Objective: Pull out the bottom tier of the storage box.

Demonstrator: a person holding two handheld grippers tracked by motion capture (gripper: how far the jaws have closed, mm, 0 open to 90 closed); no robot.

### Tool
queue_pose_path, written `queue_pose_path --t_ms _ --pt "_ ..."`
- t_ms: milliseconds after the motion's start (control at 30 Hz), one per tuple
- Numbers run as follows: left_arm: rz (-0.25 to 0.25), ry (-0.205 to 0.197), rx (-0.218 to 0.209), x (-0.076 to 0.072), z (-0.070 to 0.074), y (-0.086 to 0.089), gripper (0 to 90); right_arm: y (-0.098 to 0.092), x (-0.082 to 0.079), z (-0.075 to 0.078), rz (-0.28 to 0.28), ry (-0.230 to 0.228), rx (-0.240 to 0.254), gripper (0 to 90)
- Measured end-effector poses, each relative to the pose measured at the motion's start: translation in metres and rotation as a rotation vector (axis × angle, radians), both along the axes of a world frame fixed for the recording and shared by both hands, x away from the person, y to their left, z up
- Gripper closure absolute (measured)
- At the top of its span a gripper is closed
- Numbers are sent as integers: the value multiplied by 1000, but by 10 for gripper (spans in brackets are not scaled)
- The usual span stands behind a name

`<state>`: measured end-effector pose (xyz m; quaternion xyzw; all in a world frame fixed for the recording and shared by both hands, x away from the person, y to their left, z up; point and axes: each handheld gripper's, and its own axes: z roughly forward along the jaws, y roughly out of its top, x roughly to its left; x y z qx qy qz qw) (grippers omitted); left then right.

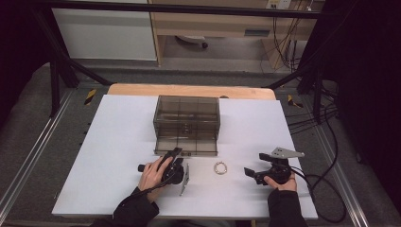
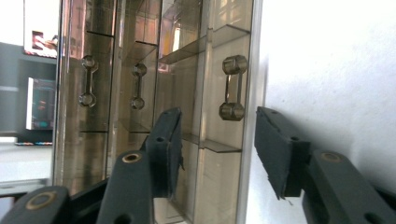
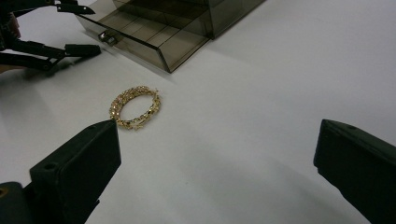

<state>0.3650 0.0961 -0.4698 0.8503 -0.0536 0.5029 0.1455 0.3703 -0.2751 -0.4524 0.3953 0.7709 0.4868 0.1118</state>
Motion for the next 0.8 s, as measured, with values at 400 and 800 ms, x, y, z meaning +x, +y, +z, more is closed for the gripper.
queue_pose_path --t_ms 400,800 --pt "65 148 -161 -2 17 10 281 0 0 0 0 0 -3 10" --pt "127 298 -339 -3 29 32 190 0 0 0 -1 3 -4 10"
